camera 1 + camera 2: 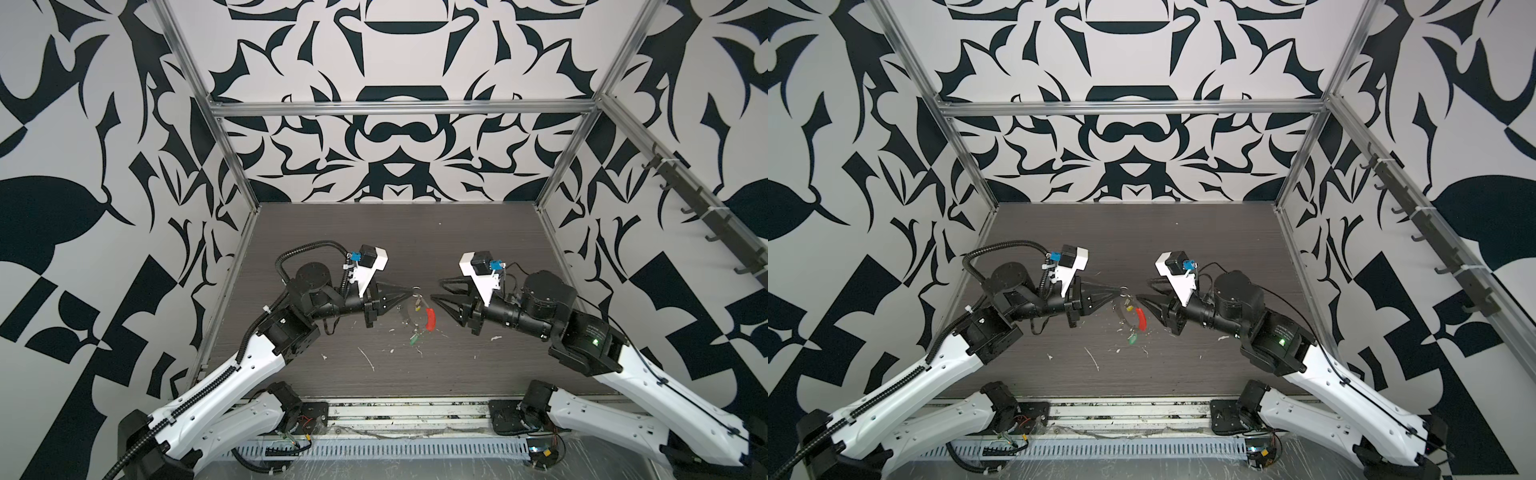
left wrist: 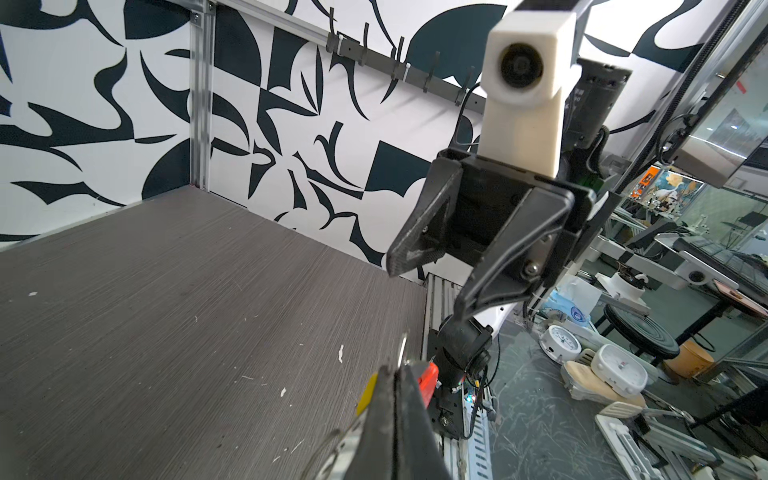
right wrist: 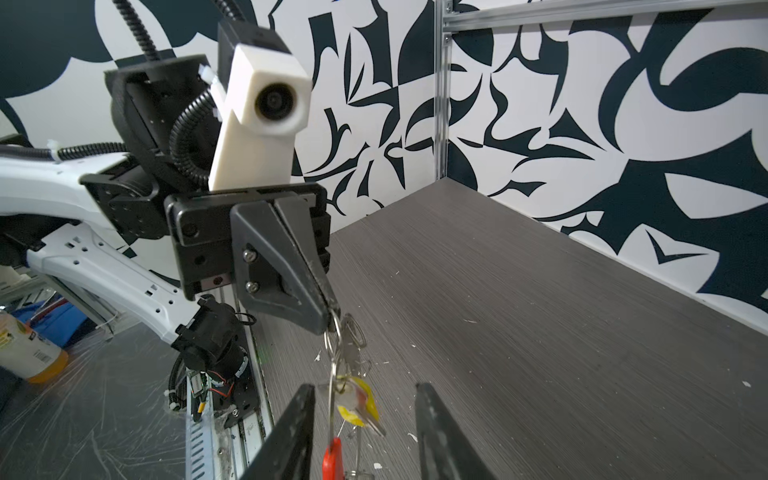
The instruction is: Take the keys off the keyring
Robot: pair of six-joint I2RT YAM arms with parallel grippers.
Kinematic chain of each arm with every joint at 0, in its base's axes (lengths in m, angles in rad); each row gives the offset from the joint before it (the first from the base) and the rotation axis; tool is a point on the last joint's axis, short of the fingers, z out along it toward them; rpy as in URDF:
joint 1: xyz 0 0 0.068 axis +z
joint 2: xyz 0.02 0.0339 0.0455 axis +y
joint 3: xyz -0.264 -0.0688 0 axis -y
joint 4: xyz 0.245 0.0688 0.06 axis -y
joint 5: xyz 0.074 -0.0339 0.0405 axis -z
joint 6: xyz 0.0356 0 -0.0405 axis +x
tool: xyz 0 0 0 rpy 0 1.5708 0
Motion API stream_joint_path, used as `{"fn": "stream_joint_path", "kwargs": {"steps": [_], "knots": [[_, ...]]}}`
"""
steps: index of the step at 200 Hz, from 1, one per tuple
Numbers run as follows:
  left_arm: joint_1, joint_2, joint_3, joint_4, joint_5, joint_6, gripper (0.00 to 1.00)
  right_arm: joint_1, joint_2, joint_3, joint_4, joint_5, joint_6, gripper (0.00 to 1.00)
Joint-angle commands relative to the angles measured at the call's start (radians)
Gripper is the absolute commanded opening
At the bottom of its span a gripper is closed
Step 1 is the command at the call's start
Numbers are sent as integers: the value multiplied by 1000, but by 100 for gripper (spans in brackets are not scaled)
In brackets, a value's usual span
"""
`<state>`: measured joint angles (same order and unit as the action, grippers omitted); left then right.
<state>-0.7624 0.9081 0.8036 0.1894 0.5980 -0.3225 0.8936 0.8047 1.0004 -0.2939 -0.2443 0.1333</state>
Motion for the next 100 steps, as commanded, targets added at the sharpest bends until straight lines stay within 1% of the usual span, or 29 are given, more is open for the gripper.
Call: {"fn": "stream_joint_path", "kwargs": {"steps": [1, 30, 100], "knots": [[-3, -15, 6, 29, -30, -15, 0, 5, 12, 9, 38, -69, -7, 45], [-3, -15, 12, 23, -45, -23, 0, 4, 32, -7, 13, -18, -21, 46], [-3, -34, 26, -6, -119, -35, 0, 7, 58, -41, 4, 29, -26, 47]]}}
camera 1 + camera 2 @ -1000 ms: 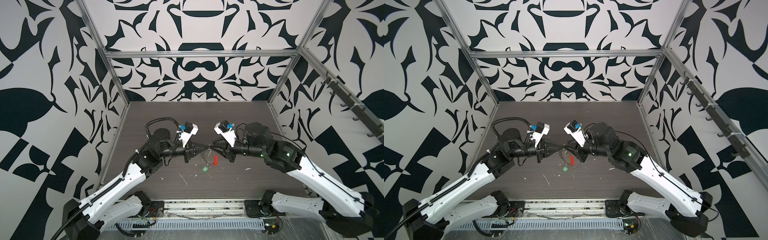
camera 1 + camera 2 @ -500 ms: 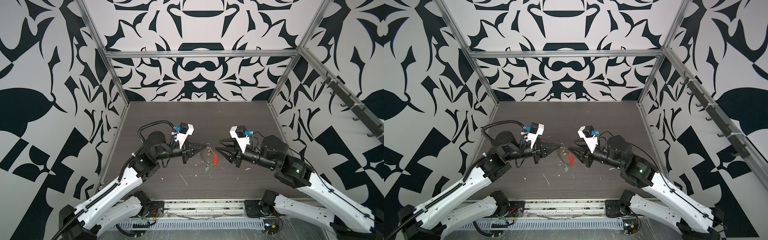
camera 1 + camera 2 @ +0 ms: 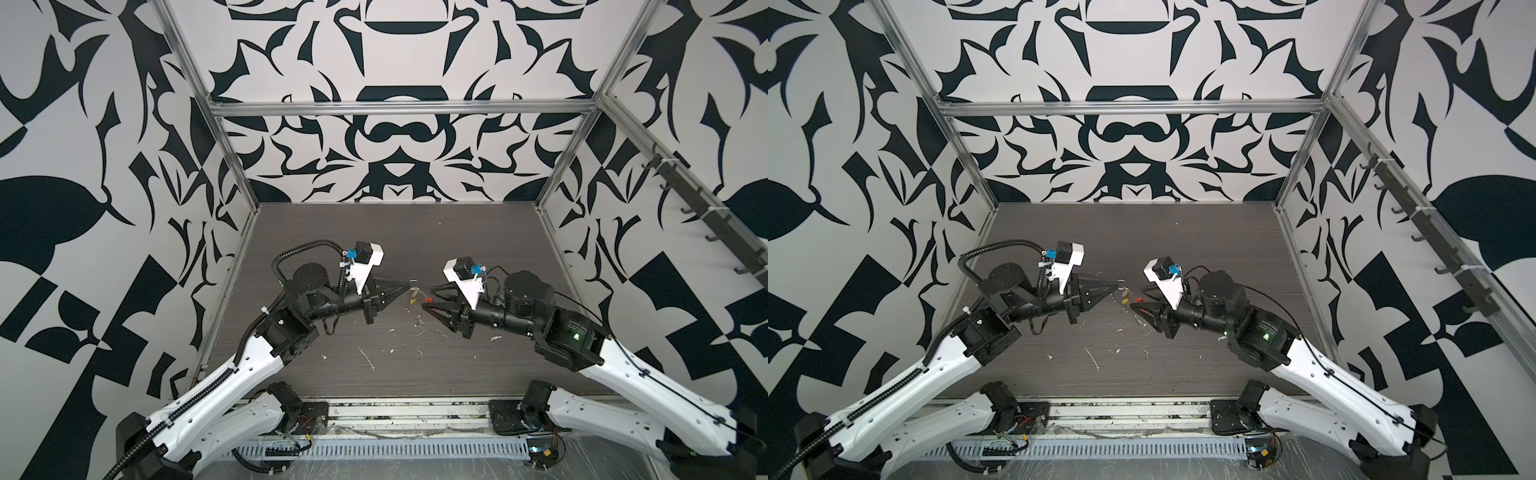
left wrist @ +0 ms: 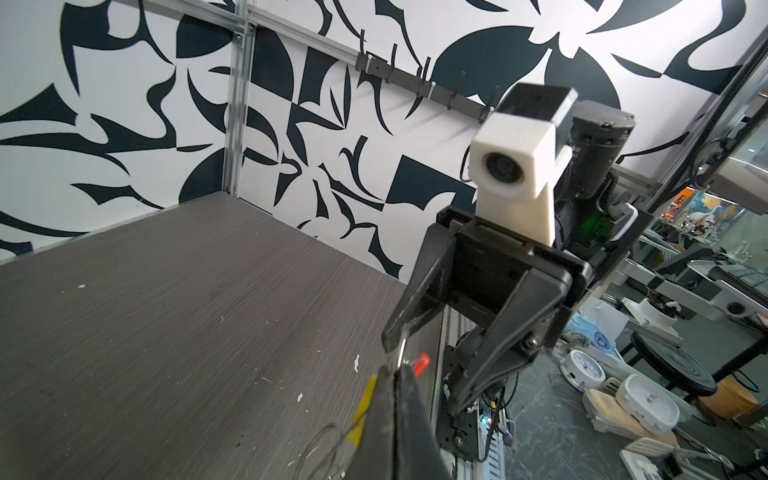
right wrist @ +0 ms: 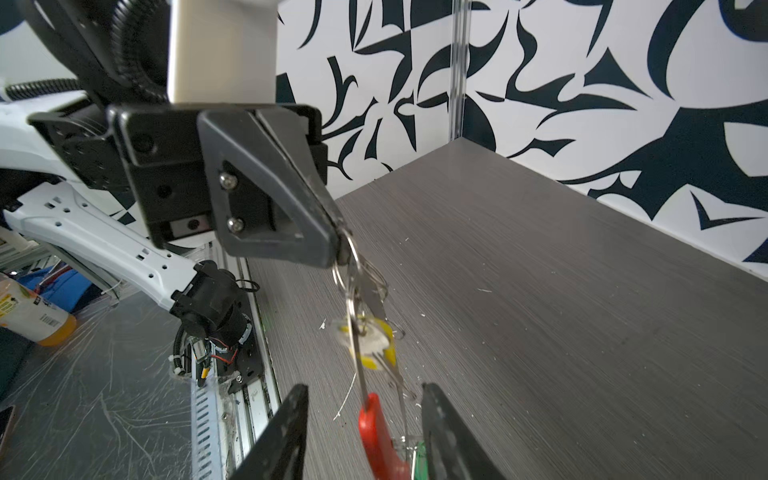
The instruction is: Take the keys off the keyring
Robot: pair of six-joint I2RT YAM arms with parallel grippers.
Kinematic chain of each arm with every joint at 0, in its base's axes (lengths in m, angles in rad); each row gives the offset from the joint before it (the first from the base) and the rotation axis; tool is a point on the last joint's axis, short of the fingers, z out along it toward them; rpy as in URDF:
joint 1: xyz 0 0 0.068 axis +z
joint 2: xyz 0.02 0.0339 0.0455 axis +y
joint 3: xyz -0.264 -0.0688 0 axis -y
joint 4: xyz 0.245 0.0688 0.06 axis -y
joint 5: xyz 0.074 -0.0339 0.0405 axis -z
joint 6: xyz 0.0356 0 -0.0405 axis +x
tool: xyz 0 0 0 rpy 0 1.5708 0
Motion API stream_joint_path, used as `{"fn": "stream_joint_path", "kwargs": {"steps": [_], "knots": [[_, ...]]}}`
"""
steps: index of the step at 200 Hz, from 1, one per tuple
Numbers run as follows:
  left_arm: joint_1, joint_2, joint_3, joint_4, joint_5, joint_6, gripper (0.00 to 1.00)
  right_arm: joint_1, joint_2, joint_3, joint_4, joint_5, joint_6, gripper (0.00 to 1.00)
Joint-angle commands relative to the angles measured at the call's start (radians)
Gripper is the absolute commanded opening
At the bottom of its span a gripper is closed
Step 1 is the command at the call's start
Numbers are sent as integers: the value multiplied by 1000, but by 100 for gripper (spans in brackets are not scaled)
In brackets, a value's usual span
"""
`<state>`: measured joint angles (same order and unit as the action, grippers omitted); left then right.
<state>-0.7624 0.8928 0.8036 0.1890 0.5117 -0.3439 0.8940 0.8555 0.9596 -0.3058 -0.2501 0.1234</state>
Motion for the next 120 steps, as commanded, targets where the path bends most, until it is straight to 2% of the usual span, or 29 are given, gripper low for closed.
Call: {"fn": "stream_joint_path", "kwargs": {"steps": [1, 70, 120], "knots": [[-3, -18, 27, -6, -33, -13, 0, 6, 8, -1, 16, 35, -16, 47], [-3, -11, 31, -4, -52, -30, 0, 12, 44, 4, 31, 39, -13, 37], [-3, -6, 40, -13, -57, -44, 0, 21, 66, 7, 45, 62, -8, 21]]}}
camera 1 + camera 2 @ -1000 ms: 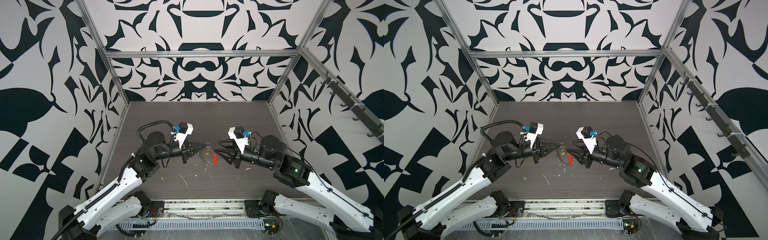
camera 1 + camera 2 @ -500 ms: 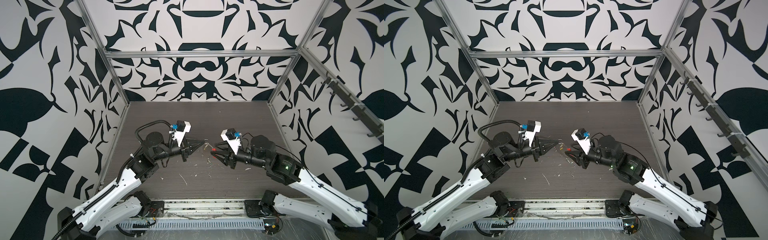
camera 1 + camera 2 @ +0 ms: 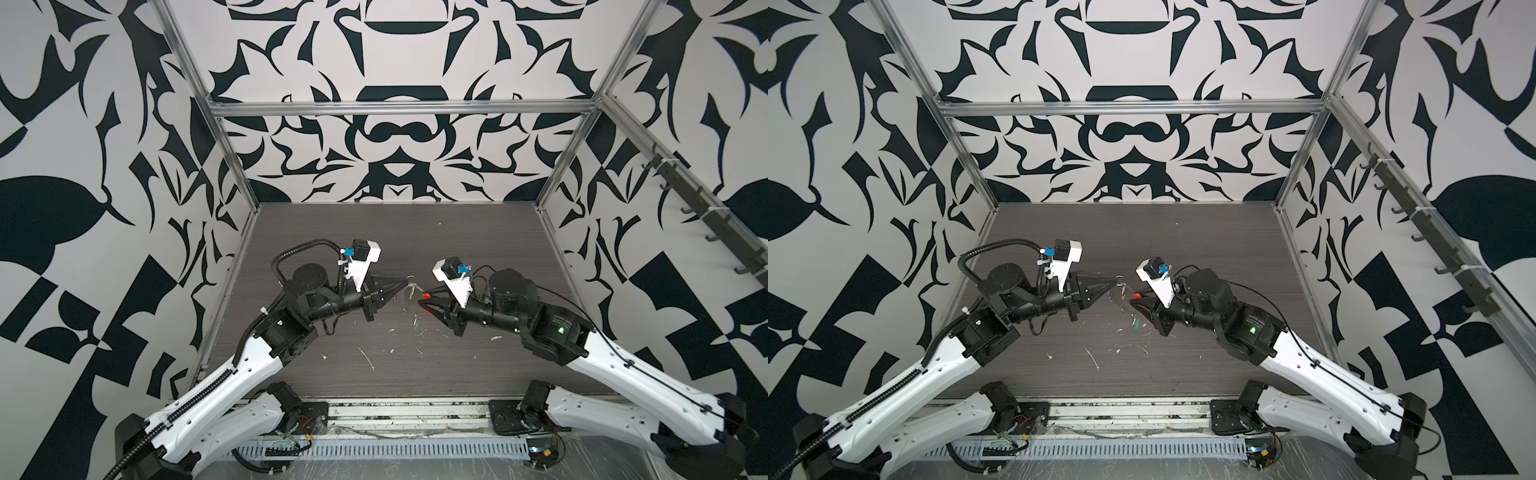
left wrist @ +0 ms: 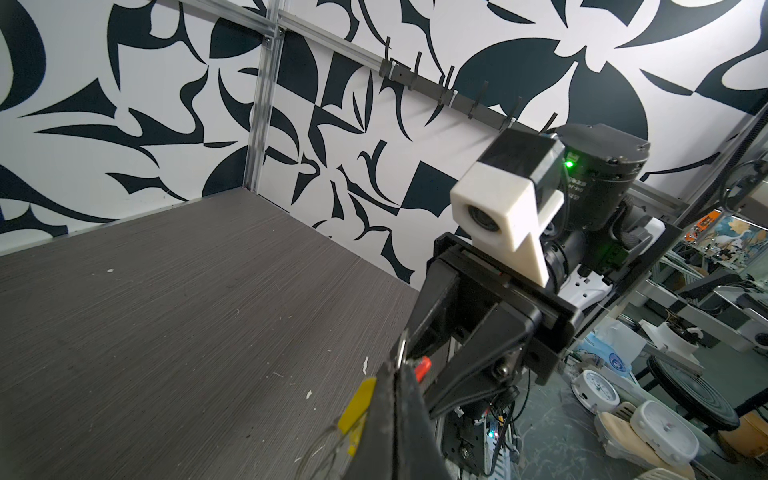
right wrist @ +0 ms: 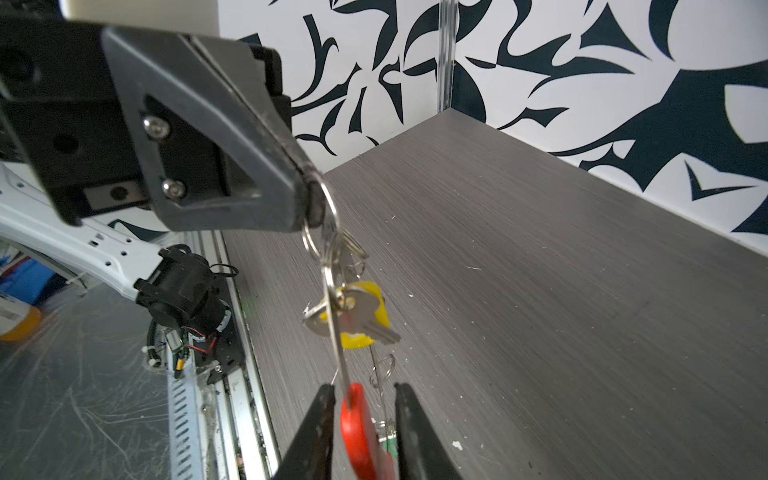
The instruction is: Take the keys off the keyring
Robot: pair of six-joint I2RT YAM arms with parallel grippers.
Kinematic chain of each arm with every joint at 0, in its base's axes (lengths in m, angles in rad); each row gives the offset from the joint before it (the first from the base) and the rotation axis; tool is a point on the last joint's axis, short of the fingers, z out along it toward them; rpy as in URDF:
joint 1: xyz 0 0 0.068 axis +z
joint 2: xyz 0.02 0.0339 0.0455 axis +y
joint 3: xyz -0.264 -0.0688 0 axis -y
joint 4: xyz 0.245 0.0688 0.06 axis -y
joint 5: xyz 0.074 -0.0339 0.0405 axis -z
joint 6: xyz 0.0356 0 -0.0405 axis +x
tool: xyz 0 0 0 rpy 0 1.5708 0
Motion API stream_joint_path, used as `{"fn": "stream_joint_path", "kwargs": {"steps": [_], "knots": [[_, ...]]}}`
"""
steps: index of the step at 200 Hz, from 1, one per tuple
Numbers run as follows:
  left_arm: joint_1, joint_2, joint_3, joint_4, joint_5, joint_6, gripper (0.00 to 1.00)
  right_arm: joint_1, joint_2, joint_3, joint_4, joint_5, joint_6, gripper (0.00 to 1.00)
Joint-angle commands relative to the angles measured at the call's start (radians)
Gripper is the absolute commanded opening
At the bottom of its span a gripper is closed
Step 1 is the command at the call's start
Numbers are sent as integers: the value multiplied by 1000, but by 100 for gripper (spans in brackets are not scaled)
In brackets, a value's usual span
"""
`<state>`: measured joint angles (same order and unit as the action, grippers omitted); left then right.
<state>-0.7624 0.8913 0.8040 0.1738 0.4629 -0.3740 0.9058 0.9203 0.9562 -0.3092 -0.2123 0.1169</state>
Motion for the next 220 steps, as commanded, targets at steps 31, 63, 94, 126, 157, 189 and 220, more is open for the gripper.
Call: {"fn": "stream_joint_path", "kwargs": {"steps": [31, 63, 94, 126, 157, 189, 220], "knots": [[-3, -8, 42, -4, -15, -22, 0, 15, 3, 10, 58, 46, 1, 10], [-3, -1, 48, -16, -17, -34, 0, 19, 4, 12, 62, 69, 1, 0], [-2, 6, 61, -45, -31, -40, 0, 24, 2, 15, 59, 106, -2, 0], [-3, 10, 84, -97, -57, -53, 0, 28, -2, 19, 53, 130, -11, 0], [-3, 24, 122, -162, -62, -76, 0, 31, 3, 35, 30, 147, -33, 0], [-11, 36, 162, -243, -96, -89, 0, 39, 8, 50, 9, 162, -53, 0], [-27, 65, 218, -340, -139, -89, 0, 56, 15, 64, -8, 197, -78, 0]]}}
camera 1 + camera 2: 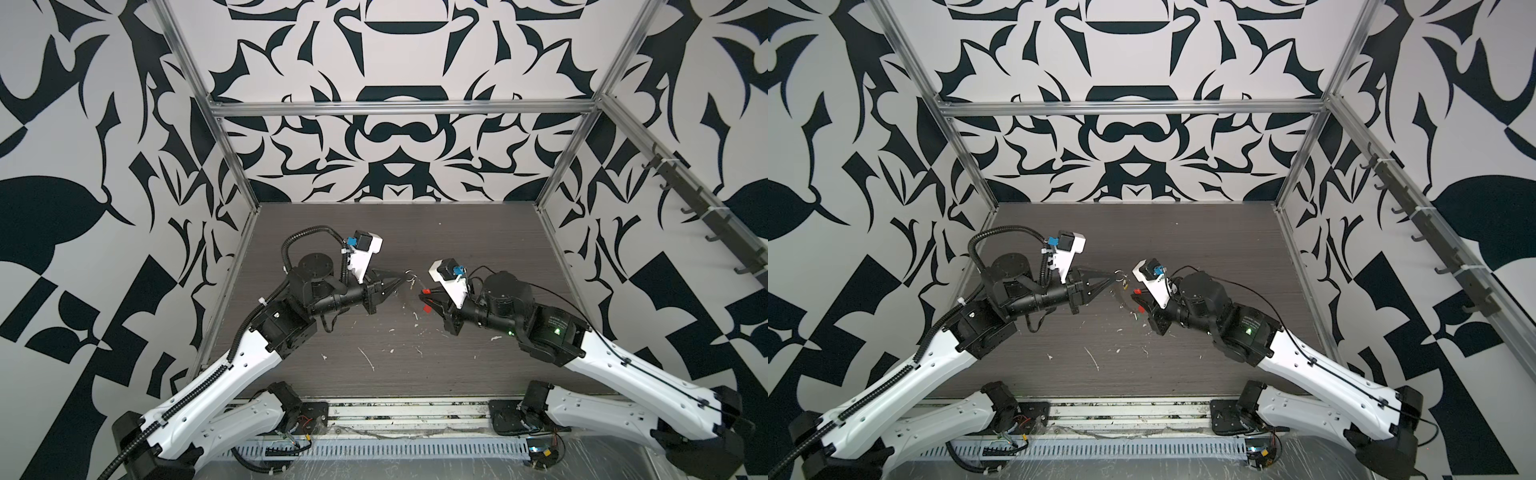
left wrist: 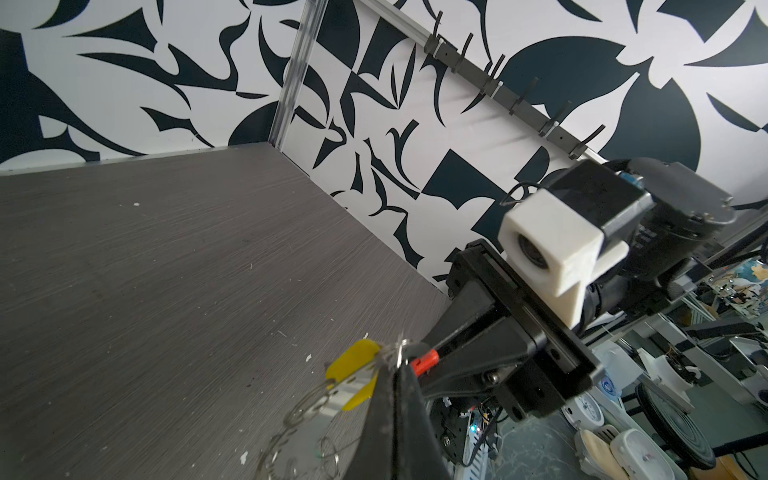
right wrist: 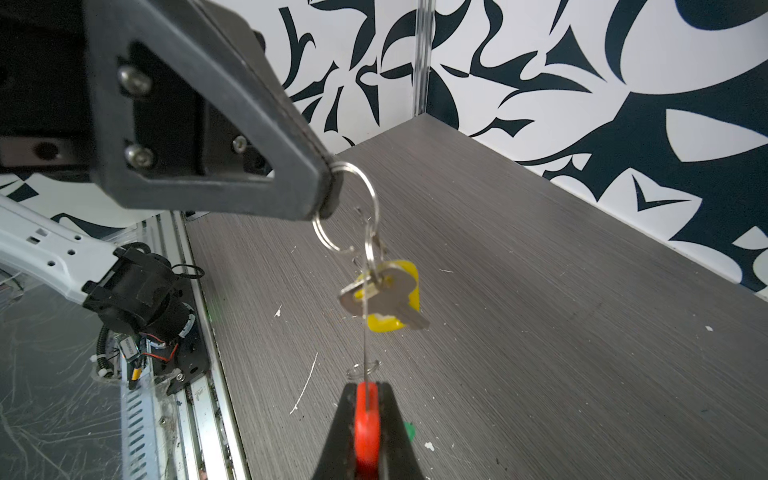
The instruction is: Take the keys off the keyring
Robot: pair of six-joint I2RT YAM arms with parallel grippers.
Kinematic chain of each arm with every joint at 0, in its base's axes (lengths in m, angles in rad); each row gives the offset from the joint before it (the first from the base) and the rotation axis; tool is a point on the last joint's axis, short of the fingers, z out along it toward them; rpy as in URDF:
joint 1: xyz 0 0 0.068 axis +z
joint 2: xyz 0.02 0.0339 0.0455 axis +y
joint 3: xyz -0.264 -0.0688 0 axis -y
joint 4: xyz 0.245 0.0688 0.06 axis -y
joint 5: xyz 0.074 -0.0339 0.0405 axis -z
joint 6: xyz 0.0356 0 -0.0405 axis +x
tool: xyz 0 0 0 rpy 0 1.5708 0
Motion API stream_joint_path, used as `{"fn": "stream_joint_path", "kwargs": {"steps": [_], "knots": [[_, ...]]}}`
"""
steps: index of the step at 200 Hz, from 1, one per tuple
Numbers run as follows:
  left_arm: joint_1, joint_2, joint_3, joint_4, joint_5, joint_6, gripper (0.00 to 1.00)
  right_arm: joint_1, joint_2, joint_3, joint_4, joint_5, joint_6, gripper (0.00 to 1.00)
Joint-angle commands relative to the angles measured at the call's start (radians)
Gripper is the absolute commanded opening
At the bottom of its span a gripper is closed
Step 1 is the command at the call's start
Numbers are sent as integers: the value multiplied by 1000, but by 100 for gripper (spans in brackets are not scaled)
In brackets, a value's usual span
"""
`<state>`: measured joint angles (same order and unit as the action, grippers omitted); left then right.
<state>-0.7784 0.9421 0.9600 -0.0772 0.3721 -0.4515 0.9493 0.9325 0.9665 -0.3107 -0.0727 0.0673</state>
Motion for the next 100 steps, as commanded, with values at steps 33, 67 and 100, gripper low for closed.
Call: {"fn": "stream_joint_path", "kwargs": {"steps": [33, 67, 100], "knots": [[-18, 39, 106, -161, -107, -22, 0, 41, 17, 70, -28, 99, -53, 0], [-27, 43, 125, -181, -117, -33, 0, 73, 17, 76, -33, 164, -73, 0], [-35, 41, 136, -206, -123, -30, 0, 76, 6, 74, -19, 192, -77, 0]]}}
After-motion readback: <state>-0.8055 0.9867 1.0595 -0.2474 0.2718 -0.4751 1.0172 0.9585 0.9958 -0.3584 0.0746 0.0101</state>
